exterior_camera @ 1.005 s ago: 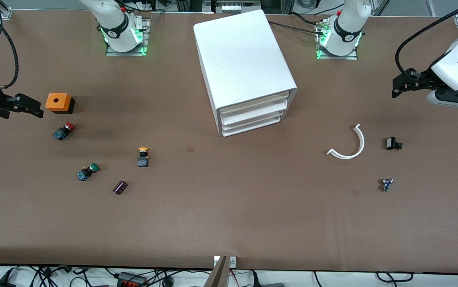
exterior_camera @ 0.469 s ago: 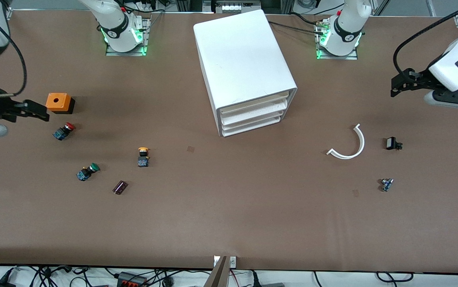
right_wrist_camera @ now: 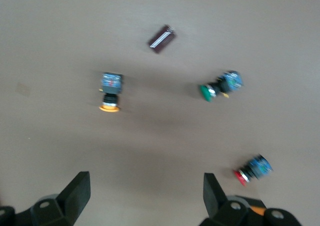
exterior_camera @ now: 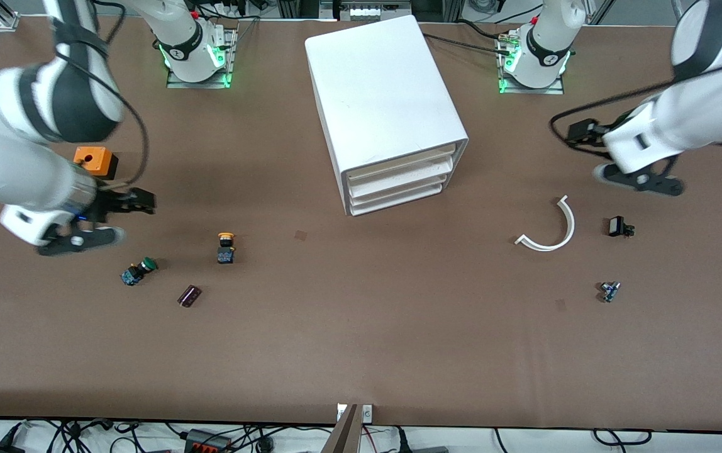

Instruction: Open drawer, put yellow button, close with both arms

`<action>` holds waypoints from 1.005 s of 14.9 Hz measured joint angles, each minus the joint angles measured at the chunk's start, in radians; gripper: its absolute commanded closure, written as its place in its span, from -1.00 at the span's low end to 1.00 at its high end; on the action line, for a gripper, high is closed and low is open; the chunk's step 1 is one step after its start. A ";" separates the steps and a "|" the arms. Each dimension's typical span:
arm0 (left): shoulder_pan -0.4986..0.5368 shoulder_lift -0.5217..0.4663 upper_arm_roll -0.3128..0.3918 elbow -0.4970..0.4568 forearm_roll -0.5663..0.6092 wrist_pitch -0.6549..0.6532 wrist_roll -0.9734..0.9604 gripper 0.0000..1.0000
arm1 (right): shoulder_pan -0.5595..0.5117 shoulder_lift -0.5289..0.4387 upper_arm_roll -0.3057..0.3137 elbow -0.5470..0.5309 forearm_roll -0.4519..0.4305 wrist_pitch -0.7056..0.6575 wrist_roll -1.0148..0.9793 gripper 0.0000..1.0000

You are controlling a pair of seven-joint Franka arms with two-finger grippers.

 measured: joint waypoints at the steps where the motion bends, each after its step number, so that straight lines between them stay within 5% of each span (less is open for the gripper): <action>1: -0.003 0.032 -0.004 0.000 -0.061 -0.001 0.012 -1.00 | 0.017 0.026 0.000 0.000 0.013 0.017 0.001 -1.00; 8: 0.011 0.283 -0.002 -0.007 -0.666 0.033 0.334 -1.00 | 0.052 0.227 0.000 -0.004 0.044 0.165 0.001 -1.00; 15: 0.011 0.366 -0.002 -0.187 -0.979 0.115 0.715 -0.69 | 0.072 0.351 0.000 -0.003 0.083 0.265 0.021 -1.00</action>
